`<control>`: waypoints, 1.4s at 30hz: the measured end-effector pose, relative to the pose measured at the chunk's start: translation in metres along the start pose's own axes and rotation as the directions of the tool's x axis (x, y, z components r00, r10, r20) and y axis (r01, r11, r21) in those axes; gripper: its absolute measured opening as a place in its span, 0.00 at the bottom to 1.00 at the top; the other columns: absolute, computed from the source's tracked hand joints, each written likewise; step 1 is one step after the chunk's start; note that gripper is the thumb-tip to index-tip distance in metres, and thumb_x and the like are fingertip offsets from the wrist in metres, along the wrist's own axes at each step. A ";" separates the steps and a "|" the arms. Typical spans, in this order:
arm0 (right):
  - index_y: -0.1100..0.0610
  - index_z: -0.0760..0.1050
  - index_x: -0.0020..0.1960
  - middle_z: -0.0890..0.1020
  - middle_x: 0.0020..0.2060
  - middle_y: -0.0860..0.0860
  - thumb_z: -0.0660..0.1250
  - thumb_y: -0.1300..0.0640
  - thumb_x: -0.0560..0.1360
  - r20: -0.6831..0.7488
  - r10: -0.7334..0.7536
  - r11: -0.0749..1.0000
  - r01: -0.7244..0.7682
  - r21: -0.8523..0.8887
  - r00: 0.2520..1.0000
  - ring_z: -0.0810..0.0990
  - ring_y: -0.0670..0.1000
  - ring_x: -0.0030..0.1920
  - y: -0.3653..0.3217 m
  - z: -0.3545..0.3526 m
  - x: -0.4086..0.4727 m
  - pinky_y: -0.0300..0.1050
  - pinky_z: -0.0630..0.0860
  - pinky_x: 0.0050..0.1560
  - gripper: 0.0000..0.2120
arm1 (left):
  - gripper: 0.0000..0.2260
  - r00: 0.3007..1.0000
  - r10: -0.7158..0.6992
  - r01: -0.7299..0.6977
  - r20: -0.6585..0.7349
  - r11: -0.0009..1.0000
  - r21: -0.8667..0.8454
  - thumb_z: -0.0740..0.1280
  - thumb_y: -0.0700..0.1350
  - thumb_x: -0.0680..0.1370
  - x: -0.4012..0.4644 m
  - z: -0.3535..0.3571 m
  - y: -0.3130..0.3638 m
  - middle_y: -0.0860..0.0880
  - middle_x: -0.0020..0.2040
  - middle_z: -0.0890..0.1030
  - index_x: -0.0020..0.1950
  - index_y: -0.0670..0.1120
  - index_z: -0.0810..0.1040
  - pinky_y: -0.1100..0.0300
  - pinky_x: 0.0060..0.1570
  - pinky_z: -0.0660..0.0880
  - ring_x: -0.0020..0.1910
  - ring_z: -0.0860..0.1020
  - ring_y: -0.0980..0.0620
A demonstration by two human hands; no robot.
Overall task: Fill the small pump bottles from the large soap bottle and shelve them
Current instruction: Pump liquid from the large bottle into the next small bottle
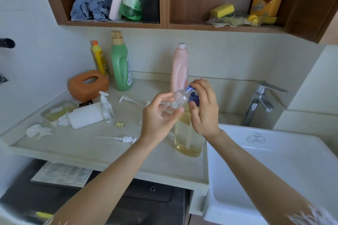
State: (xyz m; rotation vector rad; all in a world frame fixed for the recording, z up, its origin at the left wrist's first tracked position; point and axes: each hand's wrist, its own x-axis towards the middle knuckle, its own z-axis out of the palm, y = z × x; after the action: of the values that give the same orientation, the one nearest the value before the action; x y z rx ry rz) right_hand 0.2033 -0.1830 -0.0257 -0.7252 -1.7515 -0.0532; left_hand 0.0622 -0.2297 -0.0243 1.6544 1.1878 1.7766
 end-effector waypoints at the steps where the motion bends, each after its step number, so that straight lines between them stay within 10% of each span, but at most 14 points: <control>1: 0.70 0.74 0.59 0.76 0.59 0.62 0.56 0.57 0.76 -0.032 -0.006 1.000 0.005 -0.008 0.999 0.70 0.59 0.65 0.002 0.003 0.000 0.50 0.65 0.69 0.19 | 0.18 1.000 0.008 -0.008 -0.005 1.000 0.005 0.76 0.35 0.70 -0.001 0.001 -0.001 0.54 0.49 0.81 0.55 0.46 0.76 0.70 0.42 0.75 0.42 0.81 0.62; 8: 0.66 0.79 0.50 0.80 0.48 0.58 0.56 0.62 0.71 -0.108 0.037 0.999 -0.039 -0.021 0.993 0.76 0.56 0.53 0.010 0.010 -0.002 0.56 0.76 0.50 0.16 | 0.20 0.999 -0.039 0.039 0.001 0.999 0.037 0.77 0.37 0.69 -0.005 -0.001 -0.011 0.63 0.47 0.82 0.53 0.56 0.76 0.67 0.42 0.77 0.43 0.83 0.57; 18: 0.63 0.78 0.55 0.79 0.53 0.56 0.56 0.58 0.74 0.016 0.085 0.996 -0.084 -0.017 0.996 0.75 0.54 0.55 -0.005 -0.011 0.015 0.44 0.71 0.57 0.17 | 0.25 0.999 0.018 -0.021 0.030 0.995 0.102 0.76 0.35 0.67 0.002 -0.005 0.001 0.62 0.49 0.80 0.53 0.62 0.75 0.69 0.43 0.75 0.45 0.81 0.59; 28: 0.70 0.74 0.58 0.76 0.58 0.62 0.56 0.59 0.75 -0.020 0.033 0.999 -0.032 0.043 0.999 0.71 0.58 0.63 0.000 0.000 0.005 0.47 0.67 0.66 0.19 | 0.22 0.994 0.108 -0.104 -0.026 0.987 0.119 0.77 0.39 0.67 -0.001 -0.001 -0.009 0.54 0.53 0.82 0.58 0.52 0.77 0.51 0.51 0.80 0.48 0.82 0.51; 42: 0.64 0.79 0.49 0.79 0.48 0.56 0.56 0.60 0.69 -0.064 0.096 0.995 -0.097 -0.017 0.993 0.71 0.52 0.49 -0.001 0.004 0.001 0.48 0.74 0.47 0.16 | 0.23 0.999 0.005 -0.005 0.031 1.000 -0.013 0.78 0.35 0.68 -0.004 -0.002 -0.018 0.56 0.50 0.81 0.56 0.53 0.76 0.69 0.42 0.76 0.41 0.82 0.60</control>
State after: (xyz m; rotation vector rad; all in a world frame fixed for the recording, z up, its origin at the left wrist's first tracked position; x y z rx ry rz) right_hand 0.1993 -0.1817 -0.0261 -0.8140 -1.6559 -0.0276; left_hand 0.0574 -0.2242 -0.0410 1.6731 1.1567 1.7516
